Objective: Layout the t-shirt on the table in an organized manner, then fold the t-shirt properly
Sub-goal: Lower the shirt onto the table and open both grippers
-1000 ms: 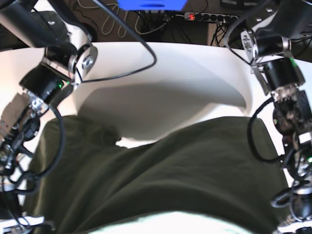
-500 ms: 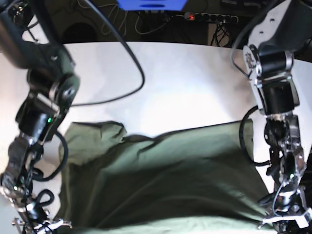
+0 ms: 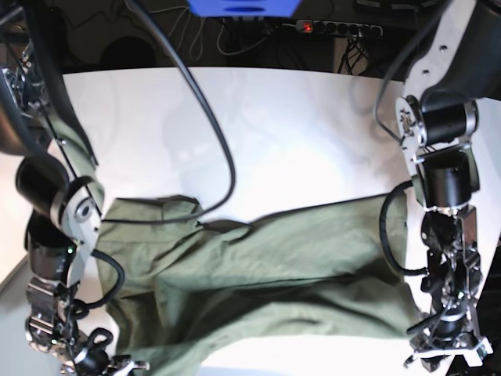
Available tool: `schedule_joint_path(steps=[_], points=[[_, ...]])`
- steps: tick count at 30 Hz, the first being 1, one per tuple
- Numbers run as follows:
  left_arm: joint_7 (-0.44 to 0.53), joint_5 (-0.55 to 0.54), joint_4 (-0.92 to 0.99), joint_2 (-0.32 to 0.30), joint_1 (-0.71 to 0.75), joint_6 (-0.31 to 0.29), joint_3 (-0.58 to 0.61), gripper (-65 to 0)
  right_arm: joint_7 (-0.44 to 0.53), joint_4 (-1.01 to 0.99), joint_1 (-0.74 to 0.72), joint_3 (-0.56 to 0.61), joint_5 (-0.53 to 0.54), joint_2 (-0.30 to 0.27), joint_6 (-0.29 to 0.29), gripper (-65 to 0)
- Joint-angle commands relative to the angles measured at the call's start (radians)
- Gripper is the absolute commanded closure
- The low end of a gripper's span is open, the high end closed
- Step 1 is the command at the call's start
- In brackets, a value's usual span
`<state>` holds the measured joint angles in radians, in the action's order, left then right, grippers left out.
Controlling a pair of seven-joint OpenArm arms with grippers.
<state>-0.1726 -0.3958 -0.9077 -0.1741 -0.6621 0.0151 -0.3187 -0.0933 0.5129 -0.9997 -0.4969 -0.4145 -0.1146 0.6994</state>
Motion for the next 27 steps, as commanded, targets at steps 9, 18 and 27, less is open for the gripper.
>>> schedule_joint_path(steps=[9,18,27], points=[[0.028,-0.009,-0.027,-0.031,0.04,-0.007,-0.004,-47.2,0.02,-0.001,-0.032,-0.007,0.009,-0.01,-0.001,-45.2],[0.031,-0.012,-0.072,-0.02,0.253,-0.011,-0.003,-47.2,0.022,0.003,0.14,-0.009,0.01,-0.061,-0.001,-45.0],[0.032,-0.013,-0.1,-0.014,0.463,-0.013,-0.007,-47.2,0.022,0.198,0.39,-0.009,0.012,-0.076,-0.001,-45.0]])
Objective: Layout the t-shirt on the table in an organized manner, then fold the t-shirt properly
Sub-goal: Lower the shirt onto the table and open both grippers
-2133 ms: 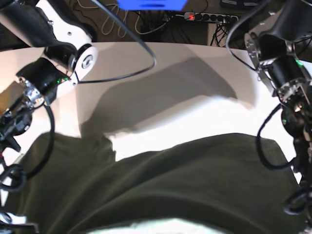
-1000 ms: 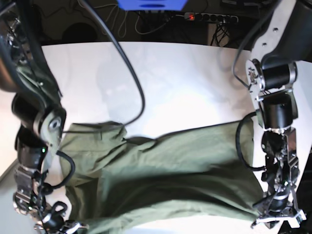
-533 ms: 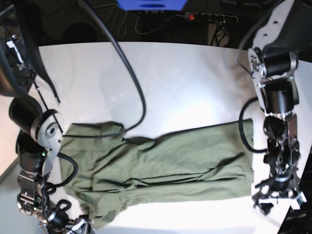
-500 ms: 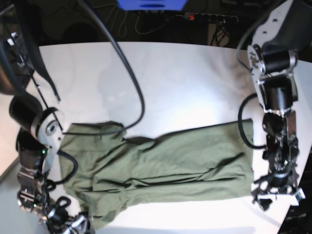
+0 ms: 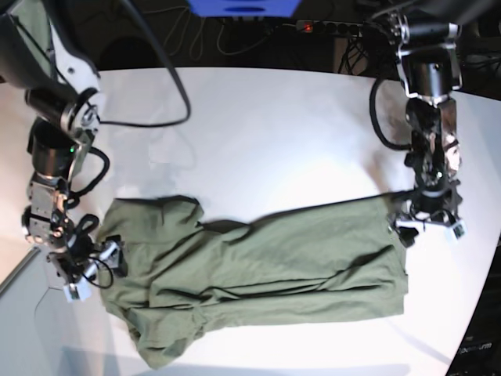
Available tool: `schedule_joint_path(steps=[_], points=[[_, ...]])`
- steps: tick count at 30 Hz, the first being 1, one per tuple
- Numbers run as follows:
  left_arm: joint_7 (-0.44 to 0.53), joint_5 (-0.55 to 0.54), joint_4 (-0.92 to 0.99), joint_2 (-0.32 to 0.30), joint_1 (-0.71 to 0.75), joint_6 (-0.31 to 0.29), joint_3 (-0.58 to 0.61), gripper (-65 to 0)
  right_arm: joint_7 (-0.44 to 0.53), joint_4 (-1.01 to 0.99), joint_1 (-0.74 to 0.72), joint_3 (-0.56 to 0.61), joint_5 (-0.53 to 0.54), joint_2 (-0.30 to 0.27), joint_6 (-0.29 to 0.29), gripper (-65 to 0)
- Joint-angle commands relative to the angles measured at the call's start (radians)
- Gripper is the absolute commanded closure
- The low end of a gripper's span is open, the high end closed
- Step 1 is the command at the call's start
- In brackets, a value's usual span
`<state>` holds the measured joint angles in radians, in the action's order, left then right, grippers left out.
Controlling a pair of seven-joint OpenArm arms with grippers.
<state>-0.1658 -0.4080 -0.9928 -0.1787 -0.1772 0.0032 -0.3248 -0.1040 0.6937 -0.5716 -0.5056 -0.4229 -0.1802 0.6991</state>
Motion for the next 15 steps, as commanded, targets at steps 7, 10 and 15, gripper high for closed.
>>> schedule_joint_path(steps=[7,10,15], points=[[0.028,0.001,0.099,-0.008,-0.003,-0.001,0.005,-47.2,0.03,0.146,0.112,-0.001,0.022,-0.011,-0.001,-45.0],[0.025,0.001,0.18,-0.008,-0.049,-0.002,0.006,-47.1,0.03,0.182,0.161,-0.001,0.022,0.003,-0.001,-45.0],[0.022,0.001,0.202,0.015,-0.063,-0.002,0.006,-40.2,0.022,0.185,0.193,-0.057,0.022,0.012,-0.001,-45.2]])
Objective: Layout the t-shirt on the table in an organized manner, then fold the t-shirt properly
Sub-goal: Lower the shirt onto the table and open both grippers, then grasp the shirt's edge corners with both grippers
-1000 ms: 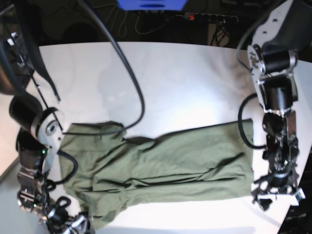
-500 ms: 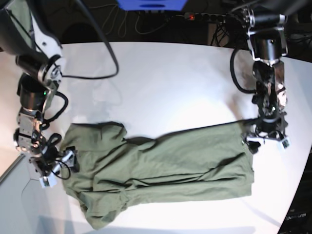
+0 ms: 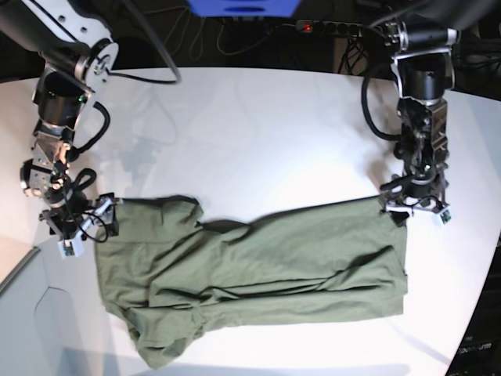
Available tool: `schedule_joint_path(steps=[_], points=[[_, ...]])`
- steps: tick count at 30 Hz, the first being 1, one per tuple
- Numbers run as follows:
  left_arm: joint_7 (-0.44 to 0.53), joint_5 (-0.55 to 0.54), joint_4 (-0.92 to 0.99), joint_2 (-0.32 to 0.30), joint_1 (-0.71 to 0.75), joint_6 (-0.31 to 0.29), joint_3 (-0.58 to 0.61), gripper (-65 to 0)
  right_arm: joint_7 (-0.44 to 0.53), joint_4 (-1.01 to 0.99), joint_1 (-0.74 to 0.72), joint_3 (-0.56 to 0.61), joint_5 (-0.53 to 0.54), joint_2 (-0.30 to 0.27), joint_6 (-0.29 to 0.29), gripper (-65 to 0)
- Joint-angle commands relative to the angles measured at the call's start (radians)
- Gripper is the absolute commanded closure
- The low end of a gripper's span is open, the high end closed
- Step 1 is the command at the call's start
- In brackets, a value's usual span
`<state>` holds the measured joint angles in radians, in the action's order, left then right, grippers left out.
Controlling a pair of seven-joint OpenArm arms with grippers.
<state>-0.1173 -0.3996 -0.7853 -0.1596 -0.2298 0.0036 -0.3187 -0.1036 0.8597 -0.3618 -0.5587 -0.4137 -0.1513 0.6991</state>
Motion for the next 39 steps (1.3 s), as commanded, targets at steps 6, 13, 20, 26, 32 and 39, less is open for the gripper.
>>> schedule_joint_path(steps=[6,13,20,26,32,39], points=[[-0.026,0.003,0.007,0.016,-0.01,-0.003,0.0,-11.2,0.021,0.013,0.004,-0.007,0.012,0.014,-0.001,-45.2],[-0.028,0.003,0.002,0.016,-0.007,-0.003,0.002,-0.2,0.021,-0.081,0.005,-0.007,0.008,0.042,-0.001,-45.2],[-0.034,-0.008,-0.021,0.012,0.011,-0.003,0.002,-0.2,0.021,-0.156,0.008,-0.005,0.008,0.042,-0.001,-45.0],[-0.144,-0.008,-0.271,0.016,0.111,-0.003,-0.007,-0.2,0.029,-0.211,0.022,-0.004,0.008,0.04,-0.001,-25.2],[-0.224,-0.008,-0.418,0.013,0.166,-0.001,-0.009,-0.2,0.021,-0.171,0.051,-0.008,0.009,0.038,-0.001,0.0],[-0.336,-0.009,-0.641,0.024,0.238,-0.001,-0.104,-0.2,0.021,0.358,0.28,-0.011,0.012,0.086,-0.001,0.0]])
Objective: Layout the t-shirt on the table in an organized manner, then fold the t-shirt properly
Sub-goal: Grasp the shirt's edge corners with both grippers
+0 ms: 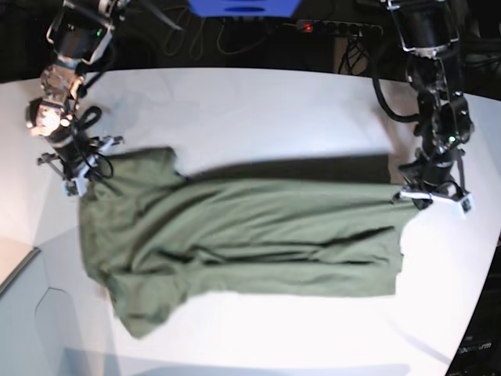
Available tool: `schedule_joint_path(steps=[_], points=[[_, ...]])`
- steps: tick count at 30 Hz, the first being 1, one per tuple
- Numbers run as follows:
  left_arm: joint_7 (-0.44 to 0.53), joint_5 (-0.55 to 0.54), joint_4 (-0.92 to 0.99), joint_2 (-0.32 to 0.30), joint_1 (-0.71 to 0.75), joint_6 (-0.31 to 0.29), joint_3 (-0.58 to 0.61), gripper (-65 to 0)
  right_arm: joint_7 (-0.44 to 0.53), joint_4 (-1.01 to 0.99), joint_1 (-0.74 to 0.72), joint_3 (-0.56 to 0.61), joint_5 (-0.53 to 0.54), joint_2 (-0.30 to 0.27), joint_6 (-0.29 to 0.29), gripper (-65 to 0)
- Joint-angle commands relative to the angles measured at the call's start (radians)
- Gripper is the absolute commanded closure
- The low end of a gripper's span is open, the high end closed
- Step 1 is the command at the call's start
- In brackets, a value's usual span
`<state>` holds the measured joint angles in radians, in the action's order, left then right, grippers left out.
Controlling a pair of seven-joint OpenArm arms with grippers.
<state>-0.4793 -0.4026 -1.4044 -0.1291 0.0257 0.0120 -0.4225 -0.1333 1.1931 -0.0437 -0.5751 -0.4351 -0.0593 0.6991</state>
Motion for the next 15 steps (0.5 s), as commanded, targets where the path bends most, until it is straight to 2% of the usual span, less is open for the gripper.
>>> schedule_joint_path(steps=[1,4,7,15], points=[[0.009,-0.006,-0.046,-0.007,-0.007,-0.01,-0.014,-0.2,0.051,0.086,-0.014,0.005,0.034,-0.004,-0.001,0.0],[-0.035,-0.055,-0.095,-0.008,0.029,-0.01,-0.059,-0.2,0.051,0.258,0.071,0.005,0.034,0.003,-0.001,0.0],[-0.052,-0.121,-0.112,-0.011,0.075,-0.01,-0.092,-0.2,0.05,0.347,0.126,0.007,0.034,0.013,-0.001,0.0],[-0.046,-0.233,-0.115,-0.01,0.171,-0.01,-0.115,-0.2,0.05,0.403,0.213,0.007,0.035,0.017,-0.001,0.0]])
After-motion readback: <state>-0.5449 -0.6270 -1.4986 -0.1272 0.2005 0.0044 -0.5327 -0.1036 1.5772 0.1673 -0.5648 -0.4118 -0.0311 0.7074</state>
